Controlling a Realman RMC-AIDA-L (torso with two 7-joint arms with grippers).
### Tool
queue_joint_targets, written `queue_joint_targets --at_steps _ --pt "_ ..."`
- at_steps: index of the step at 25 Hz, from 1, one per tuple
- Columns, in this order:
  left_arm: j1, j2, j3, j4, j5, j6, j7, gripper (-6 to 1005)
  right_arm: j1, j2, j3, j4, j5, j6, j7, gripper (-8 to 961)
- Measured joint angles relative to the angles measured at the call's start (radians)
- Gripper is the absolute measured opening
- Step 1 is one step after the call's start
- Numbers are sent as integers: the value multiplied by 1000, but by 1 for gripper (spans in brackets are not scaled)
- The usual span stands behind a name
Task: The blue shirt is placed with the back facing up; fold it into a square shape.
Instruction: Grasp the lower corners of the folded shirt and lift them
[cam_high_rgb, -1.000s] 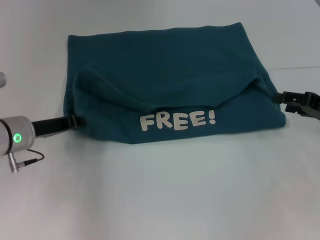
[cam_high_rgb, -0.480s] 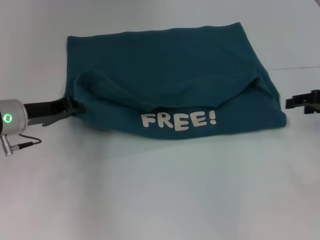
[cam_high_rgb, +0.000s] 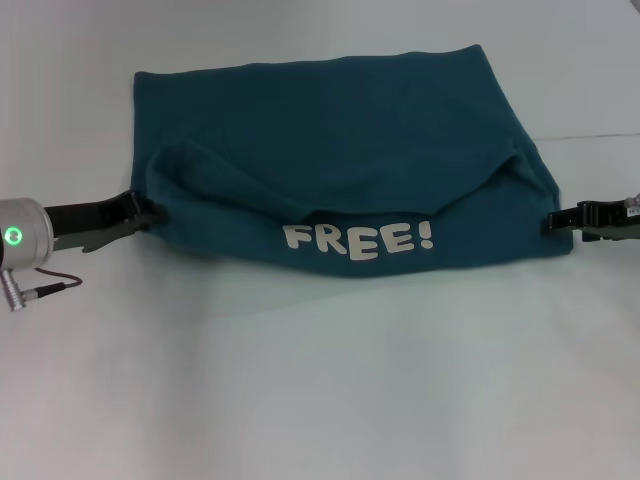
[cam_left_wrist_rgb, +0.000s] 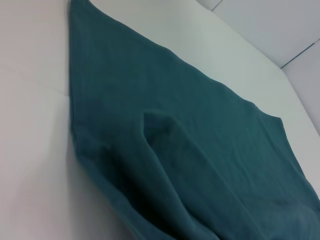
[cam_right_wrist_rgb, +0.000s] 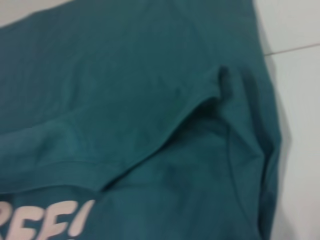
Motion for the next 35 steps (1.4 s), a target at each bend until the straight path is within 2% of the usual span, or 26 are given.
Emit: queue_joint_targets --at_steps 10,20,25,30,35 --pt "6 -5 -2 -1 -1 -16 0 41 3 47 -30 20 -8 131 -4 718" --pt "6 -5 -2 -1 -1 -29 -1 41 14 54 -55 65 3 193 -4 718" --pt "6 -4 -2 -2 -1 -34 -1 41 13 55 -56 53 25 183 -4 588" --pt "6 -4 -2 -2 2 -35 -1 41 11 51 -57 52 31 179 -5 379" --pt "5 -4 -2 -3 4 -35 -1 41 12 47 -55 51 31 173 -4 272"
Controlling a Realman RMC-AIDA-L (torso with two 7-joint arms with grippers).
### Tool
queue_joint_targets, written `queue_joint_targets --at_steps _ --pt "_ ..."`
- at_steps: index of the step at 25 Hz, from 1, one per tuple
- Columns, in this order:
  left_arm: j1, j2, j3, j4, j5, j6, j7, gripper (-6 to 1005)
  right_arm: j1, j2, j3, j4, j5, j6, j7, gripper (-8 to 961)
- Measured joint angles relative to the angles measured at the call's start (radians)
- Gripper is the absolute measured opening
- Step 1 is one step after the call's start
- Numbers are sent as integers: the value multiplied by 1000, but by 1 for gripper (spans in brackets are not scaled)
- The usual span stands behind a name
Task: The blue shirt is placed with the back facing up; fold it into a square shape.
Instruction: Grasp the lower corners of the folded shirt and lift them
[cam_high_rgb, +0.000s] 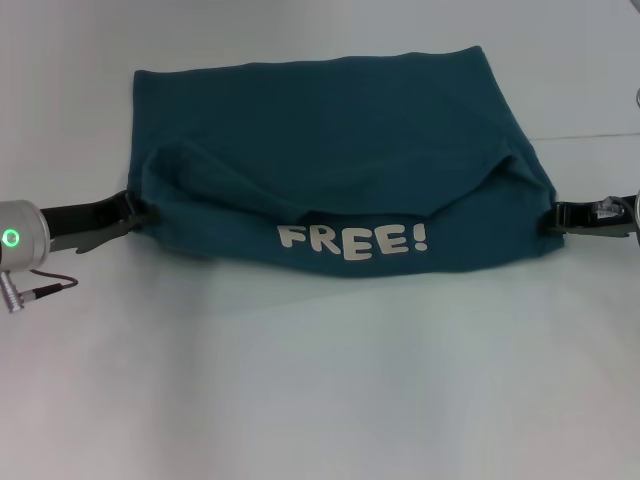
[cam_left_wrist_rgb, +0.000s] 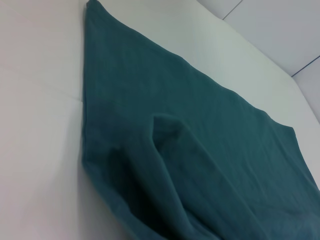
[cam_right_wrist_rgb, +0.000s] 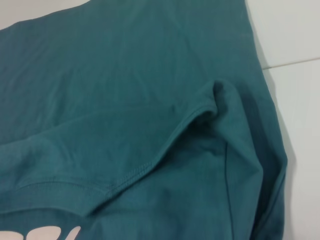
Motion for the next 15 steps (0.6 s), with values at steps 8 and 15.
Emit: queue_joint_targets --at_steps 8,15 --pt "6 11 1 13 28 106 -3 41 -23 -23 8 -91 -4 -198 32 111" --pt "51 22 -2 99 107 299 -40 42 -76 -44 10 -266 -8 -502 64 46"
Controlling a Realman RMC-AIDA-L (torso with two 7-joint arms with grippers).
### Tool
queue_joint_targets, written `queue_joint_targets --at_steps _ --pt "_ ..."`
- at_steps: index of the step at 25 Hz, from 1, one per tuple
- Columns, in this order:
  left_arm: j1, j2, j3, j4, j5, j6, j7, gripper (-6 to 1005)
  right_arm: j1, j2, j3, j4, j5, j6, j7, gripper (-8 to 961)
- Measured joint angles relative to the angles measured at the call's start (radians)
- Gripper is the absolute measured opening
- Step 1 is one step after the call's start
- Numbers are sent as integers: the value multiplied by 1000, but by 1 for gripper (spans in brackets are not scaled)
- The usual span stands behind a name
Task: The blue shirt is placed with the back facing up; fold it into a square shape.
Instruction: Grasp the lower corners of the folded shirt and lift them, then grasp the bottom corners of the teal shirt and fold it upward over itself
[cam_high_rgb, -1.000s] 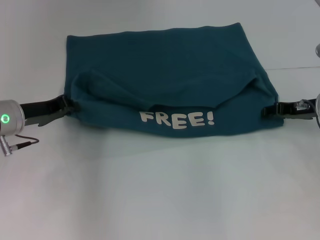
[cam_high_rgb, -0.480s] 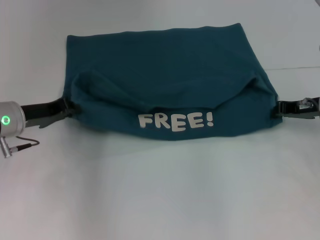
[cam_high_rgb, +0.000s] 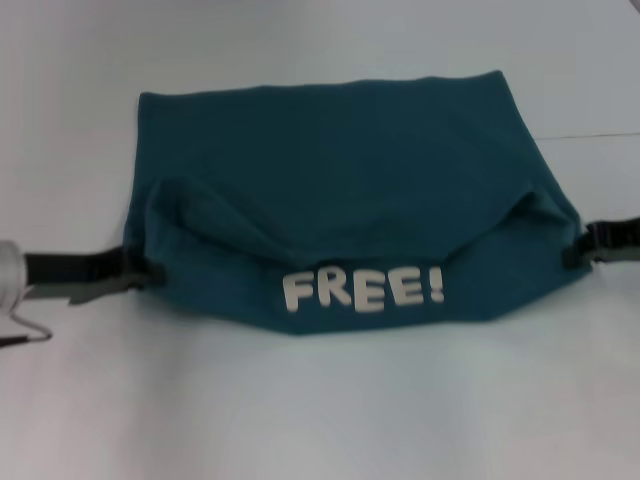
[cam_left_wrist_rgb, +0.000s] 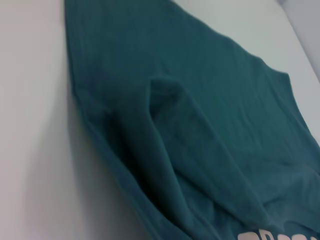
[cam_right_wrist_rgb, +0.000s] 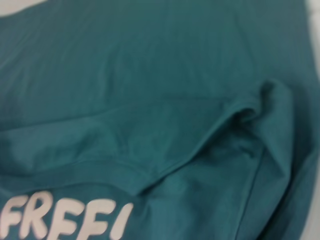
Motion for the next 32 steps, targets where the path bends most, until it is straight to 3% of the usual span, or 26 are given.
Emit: queue_joint_targets --at_steps 5,11,17,27,32 --pt "81 -5 -5 130 22 187 -19 42 -17 -20 -3 -34 -33 -157 0 47" --pt "147 -23 -43 240 105 367 -13 42 -21 -20 -11 -41 -124 -294 -30 47" --pt "163 -27 -75 265 177 519 20 42 -22 -14 -5 -45 -164 -398 -75 47" --pt "177 -35 -77 278 253 635 26 42 -41 -1 -6 -36 -167 -505 -134 46" --pt "161 -20 -154 257 250 682 85 42 -40 -5 37 -36 -113 -513 -182 46"
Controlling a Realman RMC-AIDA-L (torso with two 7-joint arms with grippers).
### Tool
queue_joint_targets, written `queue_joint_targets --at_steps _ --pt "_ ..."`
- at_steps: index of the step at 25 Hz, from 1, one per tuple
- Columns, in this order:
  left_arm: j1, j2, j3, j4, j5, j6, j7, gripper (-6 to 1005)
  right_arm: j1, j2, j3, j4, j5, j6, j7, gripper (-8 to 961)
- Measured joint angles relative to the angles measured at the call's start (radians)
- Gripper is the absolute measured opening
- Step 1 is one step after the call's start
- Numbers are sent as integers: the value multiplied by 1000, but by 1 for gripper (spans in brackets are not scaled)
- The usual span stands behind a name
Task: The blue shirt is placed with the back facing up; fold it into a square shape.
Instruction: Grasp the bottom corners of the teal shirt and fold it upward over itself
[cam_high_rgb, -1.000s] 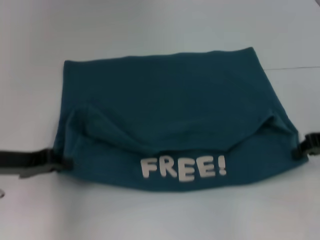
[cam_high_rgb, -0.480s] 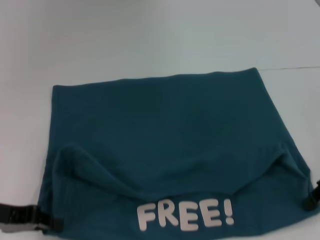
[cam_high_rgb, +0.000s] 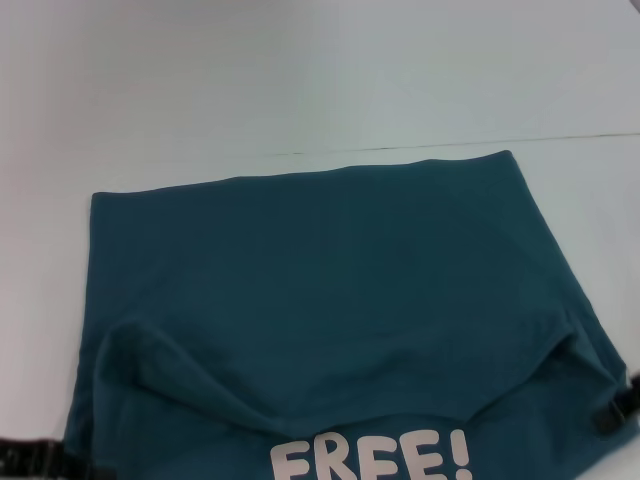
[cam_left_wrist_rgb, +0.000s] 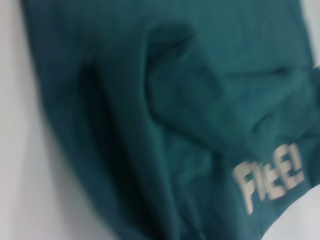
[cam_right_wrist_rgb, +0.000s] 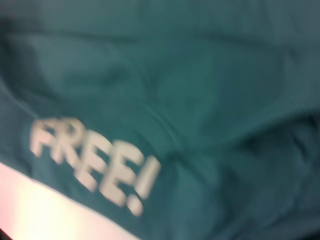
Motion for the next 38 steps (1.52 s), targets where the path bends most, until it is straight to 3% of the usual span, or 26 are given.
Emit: queue_joint_targets --at_steps 7,15,23,30,35,38 --pt "-97 54 -90 -80 -39 3 16 42 19 -35 131 -3 165 20 9 46" --pt "-186 80 -140 -123 -44 -116 -84 42 18 -56 218 3 195 162 72 47" --pt "-243 78 -134 -174 -47 -302 -146 42 15 -48 227 33 213 335 104 47" --pt "-259 62 -140 -180 -91 -415 -152 42 22 -22 221 66 313 476 105 47" --pt "-272 72 -137 -186 -134 -463 -158 42 40 -22 212 63 376 538 103 47" --pt "-285 69 -116 -202 -132 -527 -160 42 59 -9 180 92 377 638 90 47"
